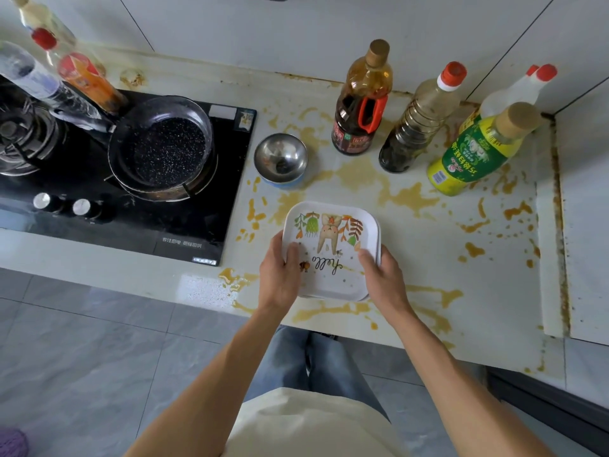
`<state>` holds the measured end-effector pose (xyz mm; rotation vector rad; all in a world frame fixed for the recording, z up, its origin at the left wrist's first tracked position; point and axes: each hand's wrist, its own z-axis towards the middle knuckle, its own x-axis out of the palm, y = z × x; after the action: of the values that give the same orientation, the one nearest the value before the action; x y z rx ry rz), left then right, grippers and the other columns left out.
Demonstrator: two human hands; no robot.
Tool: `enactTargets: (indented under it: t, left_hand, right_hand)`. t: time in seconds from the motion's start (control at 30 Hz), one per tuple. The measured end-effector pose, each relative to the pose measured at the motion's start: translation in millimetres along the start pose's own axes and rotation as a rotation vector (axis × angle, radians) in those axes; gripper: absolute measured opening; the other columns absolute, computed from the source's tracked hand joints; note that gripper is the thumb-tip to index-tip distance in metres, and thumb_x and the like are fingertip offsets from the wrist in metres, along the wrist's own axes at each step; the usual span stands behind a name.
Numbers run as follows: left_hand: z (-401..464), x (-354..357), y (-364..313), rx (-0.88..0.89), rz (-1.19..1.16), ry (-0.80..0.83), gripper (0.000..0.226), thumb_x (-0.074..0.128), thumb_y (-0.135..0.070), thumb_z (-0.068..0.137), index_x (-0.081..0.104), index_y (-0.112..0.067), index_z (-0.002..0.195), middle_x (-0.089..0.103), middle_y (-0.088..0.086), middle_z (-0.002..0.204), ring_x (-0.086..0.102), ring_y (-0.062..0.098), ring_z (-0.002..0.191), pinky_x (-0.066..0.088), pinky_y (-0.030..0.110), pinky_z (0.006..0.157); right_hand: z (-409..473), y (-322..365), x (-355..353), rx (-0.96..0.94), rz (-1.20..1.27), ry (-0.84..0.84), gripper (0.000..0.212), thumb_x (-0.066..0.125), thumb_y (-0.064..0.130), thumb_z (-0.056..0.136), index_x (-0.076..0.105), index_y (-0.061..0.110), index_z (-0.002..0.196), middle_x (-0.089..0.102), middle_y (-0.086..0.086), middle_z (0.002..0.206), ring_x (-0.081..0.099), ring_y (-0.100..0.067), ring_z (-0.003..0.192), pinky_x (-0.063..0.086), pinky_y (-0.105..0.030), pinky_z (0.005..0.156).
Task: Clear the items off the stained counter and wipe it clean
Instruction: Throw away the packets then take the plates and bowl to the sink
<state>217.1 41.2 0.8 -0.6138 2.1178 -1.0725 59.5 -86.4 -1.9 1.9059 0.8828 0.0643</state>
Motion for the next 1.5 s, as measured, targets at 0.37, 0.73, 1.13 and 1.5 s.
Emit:
enactTargets:
  t: [0.37, 0.73, 1.13, 1.5]
  left_hand:
    - [105, -42, -36, -0.235, -0.263, 0.000, 0.016, 0.056, -0.026, 0.107, 0.064, -0.017, 0.117, 0.071, 0.008, 0.112, 0.074, 0.026, 0.094, 0.061, 0.045, 0.089]
    - [193, -23, -54, -0.454, -0.379, -0.011, 0.019, 0.069, -0.020, 0.099, 0.059, -0.004, 0.096, 0.059, 0.014, 0.084, 0.062, 0.027, 0.067, 0.057, 0.038, 0.067]
    - [162, -64, -53, -0.400, -0.520, 0.091, 0.006, 0.065, 0.001, 0.095, 0.067, -0.001, 0.100, 0.070, 0.018, 0.094, 0.071, 0.025, 0.087, 0.065, 0.032, 0.069]
    - [11, -121, 36, -0.504, -0.463, 0.162, 0.013, 0.068, -0.007, 0.089, 0.072, -0.013, 0.100, 0.069, -0.001, 0.073, 0.063, 0.019, 0.075, 0.058, 0.027, 0.065]
  right_hand:
    - [-9, -24, -24, 0.111, 0.128, 0.046, 0.027, 0.045, 0.040, 0.109, 0.054, 0.040, 0.134, 0.072, 0.029, 0.115, 0.069, 0.011, 0.098, 0.054, -0.007, 0.067]
    - [-23, -48, -37, 0.165, 0.178, -0.126, 0.032, 0.045, 0.035, 0.109, 0.055, 0.032, 0.138, 0.070, 0.019, 0.123, 0.068, 0.013, 0.097, 0.054, -0.008, 0.067]
    - [-40, -46, -35, 0.206, 0.220, -0.210, 0.023, 0.045, 0.035, 0.108, 0.056, 0.042, 0.128, 0.072, 0.035, 0.106, 0.068, 0.014, 0.096, 0.053, -0.005, 0.065]
    - [-62, -53, -30, 0.218, 0.141, -0.150, 0.029, 0.046, 0.042, 0.103, 0.054, 0.045, 0.131, 0.069, 0.011, 0.129, 0.068, -0.015, 0.116, 0.056, -0.046, 0.100]
